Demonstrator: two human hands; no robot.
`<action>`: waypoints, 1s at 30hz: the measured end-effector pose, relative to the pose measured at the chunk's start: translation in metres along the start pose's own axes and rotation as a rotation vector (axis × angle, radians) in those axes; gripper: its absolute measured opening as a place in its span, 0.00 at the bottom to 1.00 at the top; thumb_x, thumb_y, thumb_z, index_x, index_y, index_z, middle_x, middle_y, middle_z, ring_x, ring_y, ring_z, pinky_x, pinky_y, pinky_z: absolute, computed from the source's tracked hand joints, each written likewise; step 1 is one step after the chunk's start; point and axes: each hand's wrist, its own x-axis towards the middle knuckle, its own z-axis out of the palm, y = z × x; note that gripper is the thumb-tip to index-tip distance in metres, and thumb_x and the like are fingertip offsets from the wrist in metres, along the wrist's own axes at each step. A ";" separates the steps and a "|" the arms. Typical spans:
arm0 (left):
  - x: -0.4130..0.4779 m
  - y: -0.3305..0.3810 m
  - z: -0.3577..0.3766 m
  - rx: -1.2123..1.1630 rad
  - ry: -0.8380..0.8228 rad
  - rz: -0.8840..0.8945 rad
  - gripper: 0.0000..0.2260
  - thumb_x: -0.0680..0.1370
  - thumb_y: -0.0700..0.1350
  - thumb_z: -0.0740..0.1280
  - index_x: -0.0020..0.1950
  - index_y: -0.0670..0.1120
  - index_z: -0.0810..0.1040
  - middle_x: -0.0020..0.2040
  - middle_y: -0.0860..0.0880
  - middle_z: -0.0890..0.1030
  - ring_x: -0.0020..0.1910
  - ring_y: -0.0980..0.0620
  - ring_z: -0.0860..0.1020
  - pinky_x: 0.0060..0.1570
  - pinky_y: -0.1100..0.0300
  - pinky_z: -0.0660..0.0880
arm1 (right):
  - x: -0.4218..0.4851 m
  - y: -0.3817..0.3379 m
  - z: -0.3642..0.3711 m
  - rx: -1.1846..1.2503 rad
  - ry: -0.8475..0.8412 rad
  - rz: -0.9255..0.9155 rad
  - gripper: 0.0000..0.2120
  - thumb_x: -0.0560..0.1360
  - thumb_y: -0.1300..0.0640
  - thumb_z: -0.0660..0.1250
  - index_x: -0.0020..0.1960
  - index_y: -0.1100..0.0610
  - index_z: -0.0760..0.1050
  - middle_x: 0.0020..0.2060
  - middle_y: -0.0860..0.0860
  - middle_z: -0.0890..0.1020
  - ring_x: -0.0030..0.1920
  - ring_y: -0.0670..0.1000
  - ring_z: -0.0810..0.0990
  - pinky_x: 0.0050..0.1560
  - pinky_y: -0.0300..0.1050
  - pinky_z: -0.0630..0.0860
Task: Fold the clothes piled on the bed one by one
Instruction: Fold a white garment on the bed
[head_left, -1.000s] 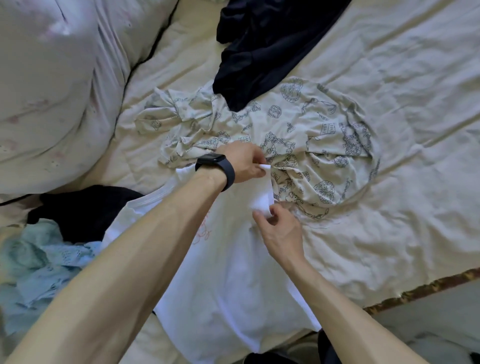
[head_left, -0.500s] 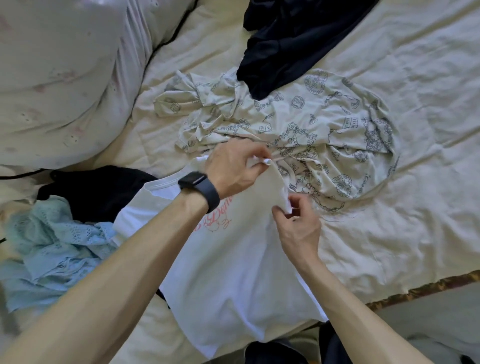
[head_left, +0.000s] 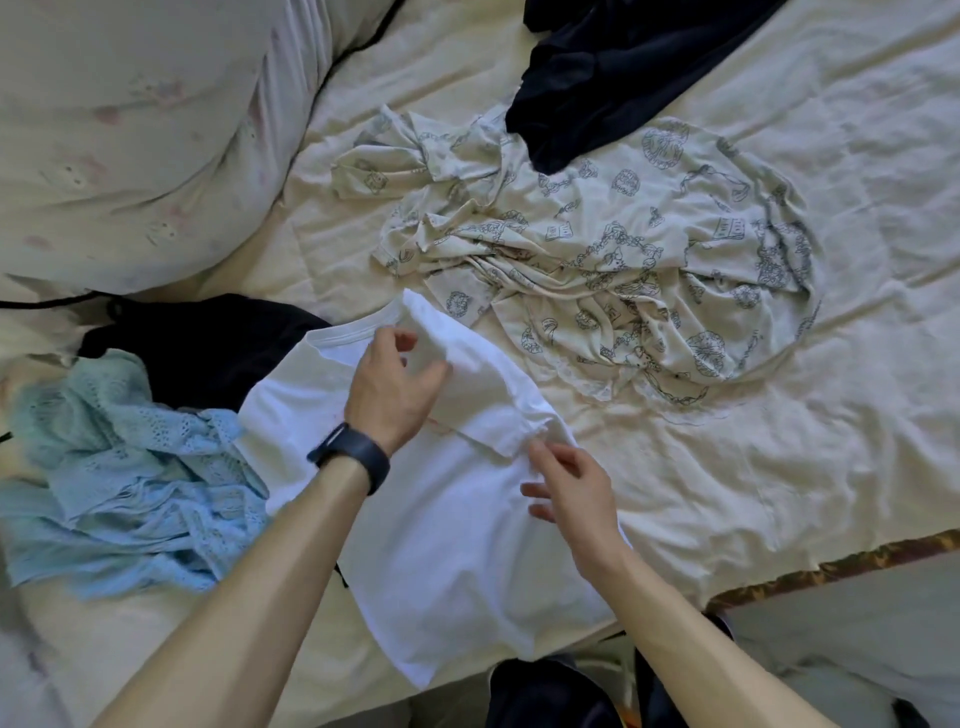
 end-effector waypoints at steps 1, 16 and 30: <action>0.008 0.012 0.003 -0.072 -0.048 -0.081 0.25 0.69 0.65 0.62 0.56 0.48 0.74 0.53 0.52 0.79 0.53 0.49 0.76 0.51 0.55 0.70 | 0.003 -0.007 0.003 0.063 -0.001 0.018 0.16 0.76 0.46 0.74 0.57 0.56 0.79 0.50 0.48 0.84 0.39 0.49 0.87 0.34 0.41 0.79; 0.064 0.075 0.034 0.379 -0.143 0.094 0.20 0.77 0.63 0.62 0.32 0.51 0.71 0.35 0.50 0.77 0.43 0.43 0.80 0.37 0.57 0.67 | 0.031 -0.029 0.018 0.490 -0.029 0.316 0.04 0.79 0.58 0.71 0.48 0.53 0.76 0.32 0.49 0.80 0.32 0.44 0.83 0.28 0.37 0.77; 0.025 0.006 0.026 0.396 -0.131 0.010 0.06 0.77 0.38 0.57 0.53 0.45 0.69 0.51 0.43 0.76 0.47 0.39 0.75 0.44 0.49 0.72 | 0.032 -0.016 0.023 0.211 -0.018 0.189 0.12 0.72 0.67 0.73 0.54 0.63 0.76 0.37 0.51 0.78 0.38 0.52 0.77 0.42 0.46 0.77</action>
